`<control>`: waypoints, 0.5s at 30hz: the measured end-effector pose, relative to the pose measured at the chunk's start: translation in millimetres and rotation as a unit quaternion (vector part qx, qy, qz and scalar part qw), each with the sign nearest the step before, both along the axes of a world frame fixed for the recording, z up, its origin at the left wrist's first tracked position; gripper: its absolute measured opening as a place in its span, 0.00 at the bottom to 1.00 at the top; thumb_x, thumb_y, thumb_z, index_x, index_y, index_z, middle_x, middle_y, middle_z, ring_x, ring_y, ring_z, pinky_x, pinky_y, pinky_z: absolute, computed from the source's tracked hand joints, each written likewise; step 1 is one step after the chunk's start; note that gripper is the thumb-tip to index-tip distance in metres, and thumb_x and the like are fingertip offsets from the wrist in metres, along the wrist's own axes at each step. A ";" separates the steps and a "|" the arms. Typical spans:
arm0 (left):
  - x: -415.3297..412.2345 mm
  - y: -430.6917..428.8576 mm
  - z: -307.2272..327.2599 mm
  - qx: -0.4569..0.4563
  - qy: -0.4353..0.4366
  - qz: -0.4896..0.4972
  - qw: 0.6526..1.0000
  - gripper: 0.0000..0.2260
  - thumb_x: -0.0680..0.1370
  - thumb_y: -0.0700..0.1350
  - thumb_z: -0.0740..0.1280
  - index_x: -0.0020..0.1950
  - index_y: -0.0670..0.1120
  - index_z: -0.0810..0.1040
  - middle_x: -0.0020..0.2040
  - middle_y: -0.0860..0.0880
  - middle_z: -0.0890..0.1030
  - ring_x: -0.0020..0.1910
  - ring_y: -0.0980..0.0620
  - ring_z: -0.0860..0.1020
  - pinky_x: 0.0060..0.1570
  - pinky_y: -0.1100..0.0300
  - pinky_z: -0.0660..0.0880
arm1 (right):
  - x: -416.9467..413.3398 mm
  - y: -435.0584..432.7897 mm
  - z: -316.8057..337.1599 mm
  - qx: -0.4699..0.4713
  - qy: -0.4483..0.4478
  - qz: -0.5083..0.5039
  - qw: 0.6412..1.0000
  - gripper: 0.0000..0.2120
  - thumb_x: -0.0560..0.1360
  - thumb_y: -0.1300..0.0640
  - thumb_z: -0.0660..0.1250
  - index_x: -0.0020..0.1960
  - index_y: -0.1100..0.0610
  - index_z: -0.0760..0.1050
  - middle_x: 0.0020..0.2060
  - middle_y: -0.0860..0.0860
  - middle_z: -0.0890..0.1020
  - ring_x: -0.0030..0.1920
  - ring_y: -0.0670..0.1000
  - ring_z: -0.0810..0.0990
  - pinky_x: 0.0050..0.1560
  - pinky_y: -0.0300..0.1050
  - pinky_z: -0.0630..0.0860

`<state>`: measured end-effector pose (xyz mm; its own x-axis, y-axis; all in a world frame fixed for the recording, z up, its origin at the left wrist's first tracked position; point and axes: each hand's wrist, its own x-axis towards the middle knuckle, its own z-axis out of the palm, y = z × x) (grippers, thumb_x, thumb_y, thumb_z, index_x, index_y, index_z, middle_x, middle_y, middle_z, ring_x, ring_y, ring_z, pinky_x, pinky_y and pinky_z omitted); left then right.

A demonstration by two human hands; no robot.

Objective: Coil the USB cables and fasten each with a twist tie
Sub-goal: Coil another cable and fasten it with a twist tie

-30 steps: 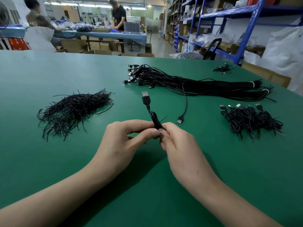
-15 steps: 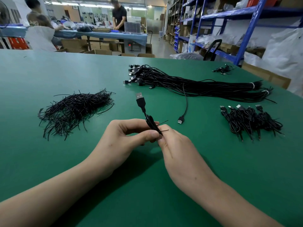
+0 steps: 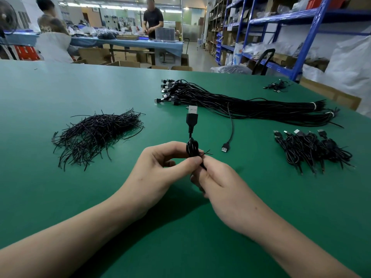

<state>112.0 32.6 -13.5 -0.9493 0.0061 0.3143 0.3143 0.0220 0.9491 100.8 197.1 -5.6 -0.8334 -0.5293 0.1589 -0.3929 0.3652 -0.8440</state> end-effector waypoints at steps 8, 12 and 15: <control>0.1 -0.7 1.8 0.017 0.010 -0.032 0.999 0.08 0.76 0.42 0.71 0.49 0.38 0.83 0.43 0.38 0.83 0.37 0.45 0.77 0.39 0.55 0.76 | -4.3 4.8 1.2 -0.055 -0.053 0.049 0.996 0.10 0.83 0.46 0.60 0.48 0.48 0.76 0.39 0.44 0.81 0.35 0.45 0.75 0.39 0.48 0.74; 0.1 -2.1 3.0 0.029 0.011 -0.010 0.999 0.07 0.75 0.43 0.73 0.48 0.39 0.85 0.46 0.42 0.86 0.44 0.51 0.82 0.49 0.60 0.79 | -10.2 15.4 3.3 -0.040 0.030 -0.002 0.999 0.08 0.80 0.45 0.64 0.51 0.47 0.80 0.42 0.40 0.83 0.41 0.44 0.79 0.42 0.36 0.73; -0.5 -3.1 2.2 0.004 -0.004 0.005 1.000 0.05 0.75 0.43 0.74 0.46 0.42 0.85 0.43 0.46 0.85 0.42 0.52 0.82 0.51 0.57 0.78 | -11.0 17.5 3.8 -0.050 0.080 -0.056 0.994 0.10 0.80 0.44 0.66 0.46 0.49 0.78 0.38 0.42 0.80 0.37 0.44 0.75 0.37 0.33 0.68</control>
<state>111.5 29.5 -11.3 -0.9520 -0.0065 0.3060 0.3059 0.0171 0.9519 89.8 214.6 -1.8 -0.8457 -0.4097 0.3418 -0.4870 0.3310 -0.8082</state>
